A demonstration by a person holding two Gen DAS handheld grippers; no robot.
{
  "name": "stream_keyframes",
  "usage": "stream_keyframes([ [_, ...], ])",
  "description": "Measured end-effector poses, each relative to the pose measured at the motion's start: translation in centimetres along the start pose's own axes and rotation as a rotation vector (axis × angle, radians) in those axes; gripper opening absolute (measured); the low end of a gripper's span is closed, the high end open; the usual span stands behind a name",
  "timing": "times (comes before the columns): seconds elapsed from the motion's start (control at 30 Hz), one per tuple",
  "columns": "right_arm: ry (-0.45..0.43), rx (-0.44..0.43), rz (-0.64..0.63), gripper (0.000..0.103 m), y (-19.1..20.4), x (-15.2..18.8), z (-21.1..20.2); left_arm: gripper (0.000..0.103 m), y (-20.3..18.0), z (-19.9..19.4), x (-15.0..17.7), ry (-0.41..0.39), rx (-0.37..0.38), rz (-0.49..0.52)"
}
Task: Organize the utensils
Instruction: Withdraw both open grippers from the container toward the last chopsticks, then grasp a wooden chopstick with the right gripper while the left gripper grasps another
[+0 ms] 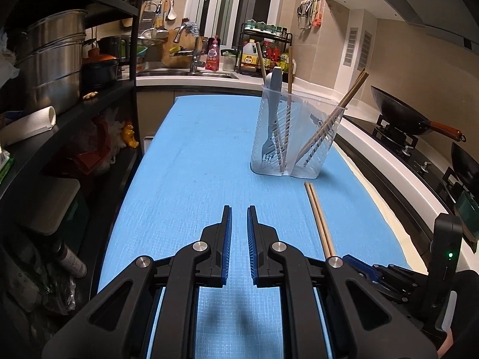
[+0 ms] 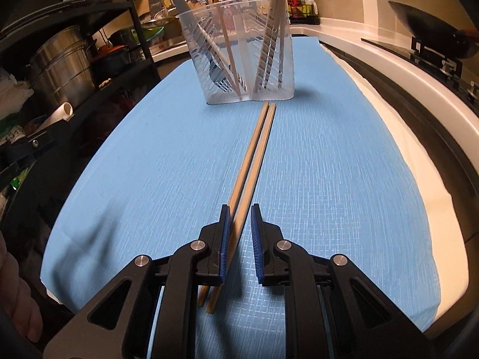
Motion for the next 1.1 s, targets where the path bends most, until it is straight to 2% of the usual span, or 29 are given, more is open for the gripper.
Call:
stream_keyframes([
  [0.27,0.005,0.057,-0.055,0.015,0.5,0.4,0.0,0.011,-0.1,0.1,0.1,0.004,0.003,0.0],
  [0.37,0.001,0.074,-0.056,0.012,0.2,0.4,-0.1,0.011,-0.4,0.3,0.3,0.009,0.007,0.009],
  [0.4,0.001,0.082,-0.054,0.008,0.1,0.3,-0.2,0.011,-0.6,0.4,0.3,0.013,0.008,0.013],
  [0.67,0.009,0.112,0.008,0.006,-2.1,0.0,-0.8,0.011,-1.7,1.3,0.9,0.039,0.027,0.038],
  [1.03,0.034,0.179,0.099,0.006,-6.2,-0.2,-2.3,0.011,-5.4,3.5,2.7,0.112,0.115,0.075],
  [1.07,0.035,0.187,0.107,0.006,-6.6,-0.2,-2.5,0.012,-5.9,3.7,2.9,0.122,0.124,0.086],
  [1.1,0.036,0.194,0.117,0.006,-7.0,-0.2,-2.6,0.029,-6.3,3.9,3.2,0.129,0.133,0.095],
])
Point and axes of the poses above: each gripper's, at about its wrist camera, not at the fingertips, and z roughly the way its jaws point, y to its left, x to its underside, the point moved 2 cm from there along z, roughly the way its jaws point, and after that the axes turned 7 degrees about z, right-handed, at the moved point
